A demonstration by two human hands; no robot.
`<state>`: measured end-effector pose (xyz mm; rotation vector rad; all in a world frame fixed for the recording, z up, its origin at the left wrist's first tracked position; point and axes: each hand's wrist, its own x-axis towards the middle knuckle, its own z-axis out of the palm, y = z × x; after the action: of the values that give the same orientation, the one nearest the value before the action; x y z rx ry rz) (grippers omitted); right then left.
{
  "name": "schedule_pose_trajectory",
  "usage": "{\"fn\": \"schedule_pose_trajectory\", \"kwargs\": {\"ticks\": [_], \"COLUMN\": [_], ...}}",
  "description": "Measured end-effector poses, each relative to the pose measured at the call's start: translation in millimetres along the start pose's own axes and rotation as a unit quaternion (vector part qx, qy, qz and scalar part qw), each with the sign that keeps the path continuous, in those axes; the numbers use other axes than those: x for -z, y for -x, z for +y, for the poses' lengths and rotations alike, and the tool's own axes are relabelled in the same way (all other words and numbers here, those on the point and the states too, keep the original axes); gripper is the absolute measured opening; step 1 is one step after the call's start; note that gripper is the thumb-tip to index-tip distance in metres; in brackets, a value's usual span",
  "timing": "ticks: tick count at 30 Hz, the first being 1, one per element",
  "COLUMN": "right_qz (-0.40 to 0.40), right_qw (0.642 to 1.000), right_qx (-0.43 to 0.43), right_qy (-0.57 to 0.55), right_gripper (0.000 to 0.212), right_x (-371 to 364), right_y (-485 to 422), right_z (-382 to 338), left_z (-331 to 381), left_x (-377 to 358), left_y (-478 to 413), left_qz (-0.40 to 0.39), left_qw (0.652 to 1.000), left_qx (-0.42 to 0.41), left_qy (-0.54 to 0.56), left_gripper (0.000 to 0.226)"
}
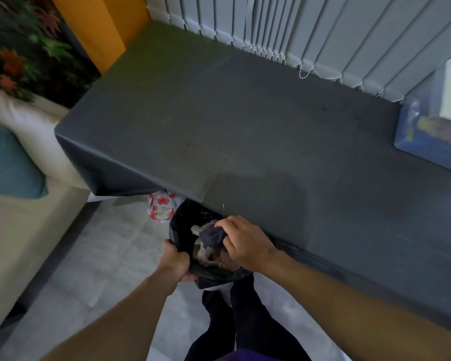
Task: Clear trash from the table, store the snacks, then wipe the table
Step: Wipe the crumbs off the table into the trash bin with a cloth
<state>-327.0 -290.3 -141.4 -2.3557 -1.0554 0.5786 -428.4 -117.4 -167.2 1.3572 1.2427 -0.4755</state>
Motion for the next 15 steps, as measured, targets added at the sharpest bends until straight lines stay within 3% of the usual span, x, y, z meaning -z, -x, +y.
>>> {"fn": "schedule_pose_trajectory", "kwargs": {"ticks": [4,8,10,12,15], "right_qz": [-0.071,-0.073,-0.098,-0.115,-0.099], "right_qw": [0.995,0.977,0.976,0.98,0.975], "right_qx": [-0.033,-0.165,-0.149,-0.148,-0.182], "right_qy": [0.058,0.114,0.123,0.063,0.076], "right_gripper": [0.03,0.029,0.031,0.037,0.024], "right_x": [-6.3,-12.0,-15.4,-15.1,-11.4], "right_y": [-3.1,-9.9,-12.7,-13.1,-15.0], "right_z": [-11.1,-17.0,-14.8,-12.2,-11.8], "left_z": [-4.2,-5.4,-4.8,-3.3,-0.7], "left_x": [5.0,11.7,14.5,16.2,18.0], "left_y": [-0.5,-0.7,-0.7,-0.7,-2.6], "left_qz": [-0.001,0.0,-0.001,0.0,-0.002], "left_qw": [1.0,1.0,1.0,0.999,0.999], "left_qx": [-0.003,-0.001,0.0,-0.003,-0.002], "left_qy": [-0.006,-0.017,-0.026,-0.032,-0.032], "left_gripper": [0.032,0.035,0.036,0.035,0.034]}}
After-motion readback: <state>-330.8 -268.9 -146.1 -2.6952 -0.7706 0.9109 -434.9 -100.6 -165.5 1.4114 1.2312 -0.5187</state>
